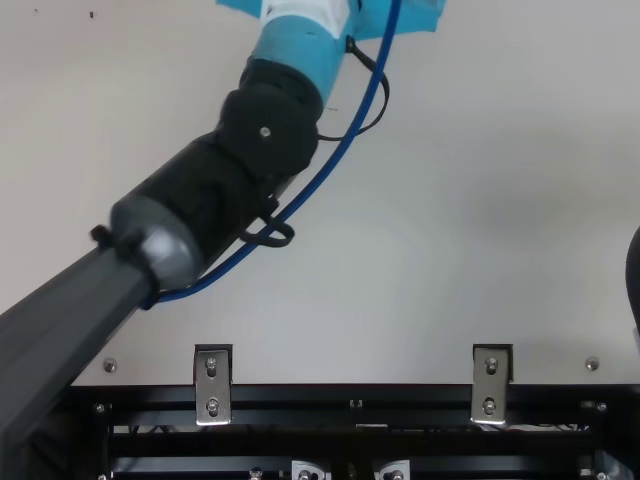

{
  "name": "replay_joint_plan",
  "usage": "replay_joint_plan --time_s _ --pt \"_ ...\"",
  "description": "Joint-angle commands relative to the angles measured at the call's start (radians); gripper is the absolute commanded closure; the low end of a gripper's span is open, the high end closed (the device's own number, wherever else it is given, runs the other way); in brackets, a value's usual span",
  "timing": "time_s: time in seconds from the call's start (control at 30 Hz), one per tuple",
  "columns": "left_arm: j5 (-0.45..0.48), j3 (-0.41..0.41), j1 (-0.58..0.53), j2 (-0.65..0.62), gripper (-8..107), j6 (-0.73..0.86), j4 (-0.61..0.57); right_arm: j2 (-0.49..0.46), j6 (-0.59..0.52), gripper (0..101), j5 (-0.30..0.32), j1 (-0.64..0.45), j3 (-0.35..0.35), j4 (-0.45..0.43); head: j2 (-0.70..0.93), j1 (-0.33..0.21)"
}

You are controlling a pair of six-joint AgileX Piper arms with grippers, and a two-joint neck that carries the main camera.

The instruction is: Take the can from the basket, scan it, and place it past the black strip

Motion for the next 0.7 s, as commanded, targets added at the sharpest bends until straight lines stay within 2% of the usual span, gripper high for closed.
replay_joint_plan --time_s 0.0,0.17,0.43,0.67 --pt "-0.019 0.01 0.009 -0.023 89 -0.001 -0.046 0.0 0.0 0 0.0 0.0 0.0 0.0 0.014 -0.023" --pt "-0.076 0.03 0.042 -0.074 89 0.061 -0.207 0.0 0.0 0 0.0 0.0 0.0 0.0 0.014 -0.023" --pt "-0.18 0.084 0.089 -0.146 89 0.253 -0.633 0.0 0.0 0 0.0 0.0 0.0 0.0 0.014 -0.023" --pt "-0.164 0.111 0.059 -0.224 89 0.488 -0.947 0.0 0.0 0 0.0 0.0 0.0 0.0 0.014 -0.023"
